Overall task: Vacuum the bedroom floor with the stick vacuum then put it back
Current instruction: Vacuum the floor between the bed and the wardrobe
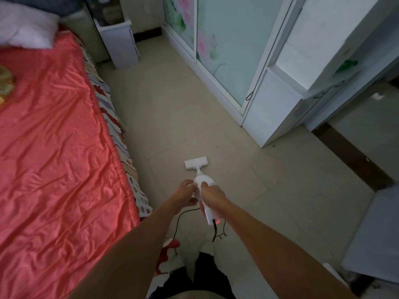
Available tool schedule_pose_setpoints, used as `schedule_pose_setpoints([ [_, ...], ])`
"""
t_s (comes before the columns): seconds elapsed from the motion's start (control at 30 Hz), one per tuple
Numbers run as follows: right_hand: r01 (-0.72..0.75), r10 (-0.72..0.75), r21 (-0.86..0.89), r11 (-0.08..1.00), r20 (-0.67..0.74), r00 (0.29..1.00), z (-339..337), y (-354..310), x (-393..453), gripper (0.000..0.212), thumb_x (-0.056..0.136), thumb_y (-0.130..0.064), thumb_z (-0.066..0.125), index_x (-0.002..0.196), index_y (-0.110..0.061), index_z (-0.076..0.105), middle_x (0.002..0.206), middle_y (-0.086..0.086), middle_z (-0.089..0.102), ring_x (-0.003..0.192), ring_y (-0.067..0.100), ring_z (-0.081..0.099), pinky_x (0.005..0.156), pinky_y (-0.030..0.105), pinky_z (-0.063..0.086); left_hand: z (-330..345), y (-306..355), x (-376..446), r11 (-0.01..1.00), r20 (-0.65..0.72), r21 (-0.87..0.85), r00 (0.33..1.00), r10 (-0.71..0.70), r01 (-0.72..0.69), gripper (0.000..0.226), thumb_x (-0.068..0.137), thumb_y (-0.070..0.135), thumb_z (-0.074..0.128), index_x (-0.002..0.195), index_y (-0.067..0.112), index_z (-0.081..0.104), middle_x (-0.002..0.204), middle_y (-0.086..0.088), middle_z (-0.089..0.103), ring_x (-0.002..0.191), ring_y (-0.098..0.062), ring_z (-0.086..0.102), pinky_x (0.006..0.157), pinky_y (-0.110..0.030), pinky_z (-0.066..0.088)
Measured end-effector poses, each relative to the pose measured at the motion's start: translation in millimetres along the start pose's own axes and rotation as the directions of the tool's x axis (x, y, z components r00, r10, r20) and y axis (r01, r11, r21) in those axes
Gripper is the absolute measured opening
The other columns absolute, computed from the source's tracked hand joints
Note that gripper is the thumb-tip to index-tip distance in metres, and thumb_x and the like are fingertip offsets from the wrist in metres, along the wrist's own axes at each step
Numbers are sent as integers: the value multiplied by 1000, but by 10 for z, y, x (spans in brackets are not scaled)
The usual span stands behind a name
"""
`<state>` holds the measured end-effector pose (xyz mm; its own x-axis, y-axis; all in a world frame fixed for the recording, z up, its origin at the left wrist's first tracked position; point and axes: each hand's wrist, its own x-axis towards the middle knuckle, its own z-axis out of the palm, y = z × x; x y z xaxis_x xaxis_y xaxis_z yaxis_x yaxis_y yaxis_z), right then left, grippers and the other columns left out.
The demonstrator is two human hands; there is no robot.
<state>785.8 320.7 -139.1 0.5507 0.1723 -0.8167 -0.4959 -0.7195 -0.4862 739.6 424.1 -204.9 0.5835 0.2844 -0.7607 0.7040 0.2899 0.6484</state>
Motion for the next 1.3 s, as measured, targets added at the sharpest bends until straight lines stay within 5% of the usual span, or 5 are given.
schedule_pose_setpoints([
  [0.13,43,-40,-48,998,67,997,191,-57,-93,39,95,-43,35,104,-11,55,80,5,58,68,22,56,75,39,54,-251,-77,-66,999,-54,-24,998,-25,24,30,97,19,50,126,10,55,123,-23,59,90,-32,66,73,-39,61],
  [0.33,42,-41,-120,992,9,999,507,-184,-10,60,96,-48,30,127,-3,53,119,20,65,107,35,65,96,45,52,-464,-168,-57,999,-100,-13,994,-33,31,36,98,25,44,131,15,54,116,-14,63,102,-32,67,83,-43,59],
  [0.6,149,-149,-84,985,12,989,414,-275,-137,39,99,-41,36,92,-7,55,73,5,58,57,16,55,50,25,46,-541,99,-141,999,-157,25,987,42,-38,43,100,31,46,143,23,47,128,-14,61,107,-28,65,74,-33,54],
  [0.77,214,-221,-96,972,-70,973,309,-489,-164,60,87,-51,33,104,0,60,94,20,70,83,35,69,74,43,59,-542,349,-205,994,-147,-23,984,100,-104,40,102,24,46,141,21,48,125,-16,63,107,-31,66,80,-38,56],
  [1.3,265,-265,-9,964,-91,960,-98,-630,-403,47,93,-36,41,107,5,60,70,13,67,47,22,61,49,31,56,-331,685,-316,980,-126,-61,976,178,-187,38,101,9,47,138,20,51,111,-15,66,95,-27,65,83,-39,56],
])
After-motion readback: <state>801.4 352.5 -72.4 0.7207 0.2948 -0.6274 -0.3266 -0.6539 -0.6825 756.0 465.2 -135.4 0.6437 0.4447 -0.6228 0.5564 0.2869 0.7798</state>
